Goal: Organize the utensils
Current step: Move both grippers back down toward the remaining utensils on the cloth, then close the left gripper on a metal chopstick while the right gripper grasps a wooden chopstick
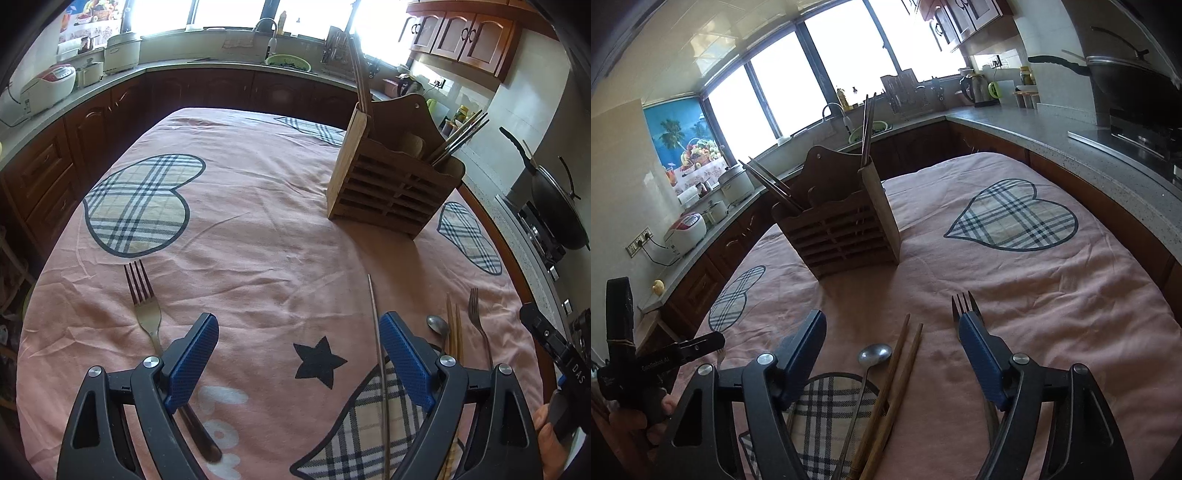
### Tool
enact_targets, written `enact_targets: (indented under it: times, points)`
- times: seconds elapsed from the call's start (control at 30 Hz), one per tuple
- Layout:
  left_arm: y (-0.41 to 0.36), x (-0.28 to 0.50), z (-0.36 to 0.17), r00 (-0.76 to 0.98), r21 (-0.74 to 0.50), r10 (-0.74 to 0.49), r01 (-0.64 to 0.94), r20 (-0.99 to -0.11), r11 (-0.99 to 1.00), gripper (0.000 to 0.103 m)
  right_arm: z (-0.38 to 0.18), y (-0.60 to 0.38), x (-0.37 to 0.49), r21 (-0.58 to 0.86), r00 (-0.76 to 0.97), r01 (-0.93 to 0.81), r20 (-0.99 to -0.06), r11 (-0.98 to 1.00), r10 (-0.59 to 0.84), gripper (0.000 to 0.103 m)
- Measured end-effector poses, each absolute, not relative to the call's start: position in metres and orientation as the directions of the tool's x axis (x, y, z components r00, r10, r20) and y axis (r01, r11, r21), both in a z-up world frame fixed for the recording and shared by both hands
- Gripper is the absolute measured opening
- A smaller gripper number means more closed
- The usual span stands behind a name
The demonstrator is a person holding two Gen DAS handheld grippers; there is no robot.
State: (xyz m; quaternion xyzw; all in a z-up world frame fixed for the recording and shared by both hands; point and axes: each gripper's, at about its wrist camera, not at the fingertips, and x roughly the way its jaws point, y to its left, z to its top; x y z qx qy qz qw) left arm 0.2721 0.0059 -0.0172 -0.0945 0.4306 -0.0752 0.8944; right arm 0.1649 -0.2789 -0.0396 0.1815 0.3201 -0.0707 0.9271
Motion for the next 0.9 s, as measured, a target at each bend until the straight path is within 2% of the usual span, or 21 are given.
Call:
enact_targets:
  times: [0.17,0.37,0.6,0.67,0.73,0.9]
  points:
    - [-0.004,0.281,-0.023,0.599,-0.214,-0.216,0.076,-0.771,0.974,0.087,-0.048,-0.279,0.173,0.286,0.758,0.252,-0.652,0.925,-0.005,0.060]
    - [-0.020,0.296,-0.031,0.563,-0.199,-0.229,0.115,-0.794,0.973,0.078,-0.060,-0.281,0.186,0.281,0.724,0.250,-0.690,0.927,0.014,0.046]
    - [-0.036,0.318,-0.043,0.529,-0.191,-0.242,0.150,-0.813,0.970,0.070,-0.075,-0.280,0.205,0.263,0.672,0.246,-0.740,0.933,0.031,0.039]
    - [-0.041,0.326,-0.048,0.519,-0.191,-0.247,0.159,-0.818,0.969,0.067,-0.082,-0.282,0.210,0.259,0.656,0.252,-0.754,0.933,0.032,0.033]
    - [-0.046,0.334,-0.053,0.502,-0.195,-0.256,0.172,-0.826,0.966,0.059,-0.088,-0.285,0.214,0.254,0.641,0.258,-0.767,0.932,0.031,0.028]
    - [-0.059,0.357,-0.067,0.471,-0.203,-0.270,0.190,-0.840,0.961,0.058,-0.101,-0.292,0.224,0.241,0.607,0.280,-0.794,0.929,0.023,0.024]
